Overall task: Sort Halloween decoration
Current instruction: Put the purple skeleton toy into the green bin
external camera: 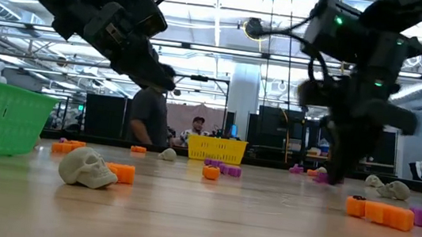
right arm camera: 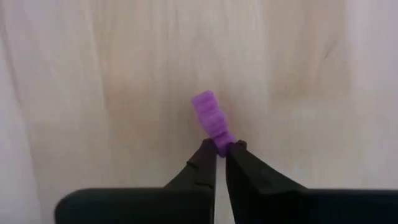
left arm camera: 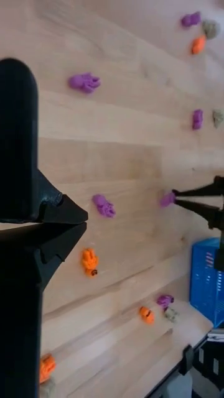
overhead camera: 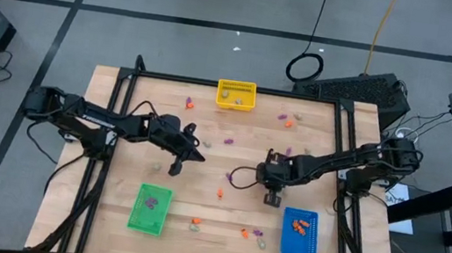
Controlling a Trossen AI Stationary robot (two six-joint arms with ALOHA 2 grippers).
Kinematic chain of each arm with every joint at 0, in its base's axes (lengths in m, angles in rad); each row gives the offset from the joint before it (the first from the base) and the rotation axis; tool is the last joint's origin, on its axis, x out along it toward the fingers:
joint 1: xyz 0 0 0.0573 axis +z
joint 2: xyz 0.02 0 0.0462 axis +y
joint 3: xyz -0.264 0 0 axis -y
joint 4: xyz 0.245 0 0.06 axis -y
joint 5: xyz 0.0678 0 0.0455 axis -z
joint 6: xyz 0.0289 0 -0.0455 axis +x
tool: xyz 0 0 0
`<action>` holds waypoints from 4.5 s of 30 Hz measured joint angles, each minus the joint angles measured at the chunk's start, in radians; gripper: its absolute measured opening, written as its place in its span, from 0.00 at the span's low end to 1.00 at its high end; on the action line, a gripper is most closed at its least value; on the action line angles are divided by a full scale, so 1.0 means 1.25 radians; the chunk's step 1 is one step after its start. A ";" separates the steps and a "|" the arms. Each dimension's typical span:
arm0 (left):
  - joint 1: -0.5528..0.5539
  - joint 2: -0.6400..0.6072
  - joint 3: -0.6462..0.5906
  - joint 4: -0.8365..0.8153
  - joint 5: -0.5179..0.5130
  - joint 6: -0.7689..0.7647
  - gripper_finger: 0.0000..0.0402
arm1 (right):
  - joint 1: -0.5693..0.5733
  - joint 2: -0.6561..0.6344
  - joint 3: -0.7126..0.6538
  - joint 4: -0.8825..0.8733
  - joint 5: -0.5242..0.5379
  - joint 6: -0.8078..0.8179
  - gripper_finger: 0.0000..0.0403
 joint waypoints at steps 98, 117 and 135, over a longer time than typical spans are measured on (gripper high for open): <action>-0.236 0.334 0.327 -0.121 -0.360 -0.185 0.03 | -0.070 -0.004 0.001 0.450 0.265 -0.132 0.00; -0.560 0.057 0.328 -0.652 -0.334 -0.518 0.03 | -0.067 -0.004 0.001 0.437 0.261 -0.132 0.00; -0.622 0.175 0.311 -0.807 -0.350 -0.751 0.03 | -0.066 -0.004 0.001 0.403 0.260 -0.111 0.00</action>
